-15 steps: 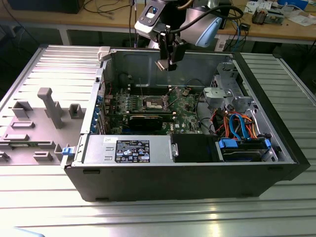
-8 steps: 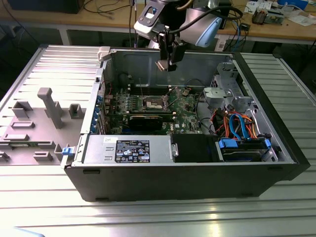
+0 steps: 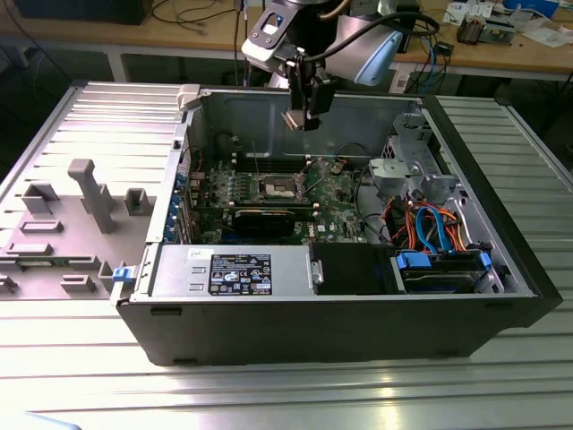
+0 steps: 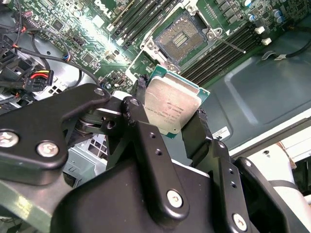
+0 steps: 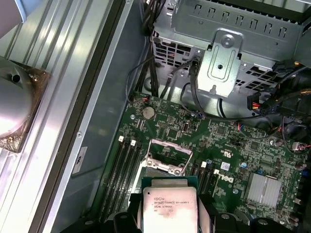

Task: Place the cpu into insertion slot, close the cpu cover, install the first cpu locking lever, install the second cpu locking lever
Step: 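Place the cpu into insertion slot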

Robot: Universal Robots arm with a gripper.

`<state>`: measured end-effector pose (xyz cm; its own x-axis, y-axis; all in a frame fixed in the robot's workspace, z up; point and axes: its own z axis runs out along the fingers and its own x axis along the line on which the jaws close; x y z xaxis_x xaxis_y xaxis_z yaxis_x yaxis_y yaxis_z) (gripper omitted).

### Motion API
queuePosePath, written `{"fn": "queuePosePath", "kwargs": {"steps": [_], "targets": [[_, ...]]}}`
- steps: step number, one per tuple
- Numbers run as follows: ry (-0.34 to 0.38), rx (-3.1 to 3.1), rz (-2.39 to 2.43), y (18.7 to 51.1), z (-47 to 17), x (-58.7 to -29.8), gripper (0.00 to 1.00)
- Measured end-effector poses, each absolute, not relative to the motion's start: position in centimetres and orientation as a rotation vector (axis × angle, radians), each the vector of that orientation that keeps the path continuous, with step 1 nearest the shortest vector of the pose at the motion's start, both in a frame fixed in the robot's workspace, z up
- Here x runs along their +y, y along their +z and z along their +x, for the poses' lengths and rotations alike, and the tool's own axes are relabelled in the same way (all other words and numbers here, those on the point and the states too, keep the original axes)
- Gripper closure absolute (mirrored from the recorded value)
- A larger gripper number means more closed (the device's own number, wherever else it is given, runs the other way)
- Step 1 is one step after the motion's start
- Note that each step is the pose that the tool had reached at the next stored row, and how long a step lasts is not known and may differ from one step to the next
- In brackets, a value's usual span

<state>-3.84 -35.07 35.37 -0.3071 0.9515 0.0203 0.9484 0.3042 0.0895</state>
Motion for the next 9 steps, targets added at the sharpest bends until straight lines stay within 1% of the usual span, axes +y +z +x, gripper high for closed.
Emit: {"fn": "queuePosePath", "kwargs": {"steps": [9], "targets": [[0.13, 2.499, 1.838, 34.91, -3.84, -35.07, 0.45]]}}
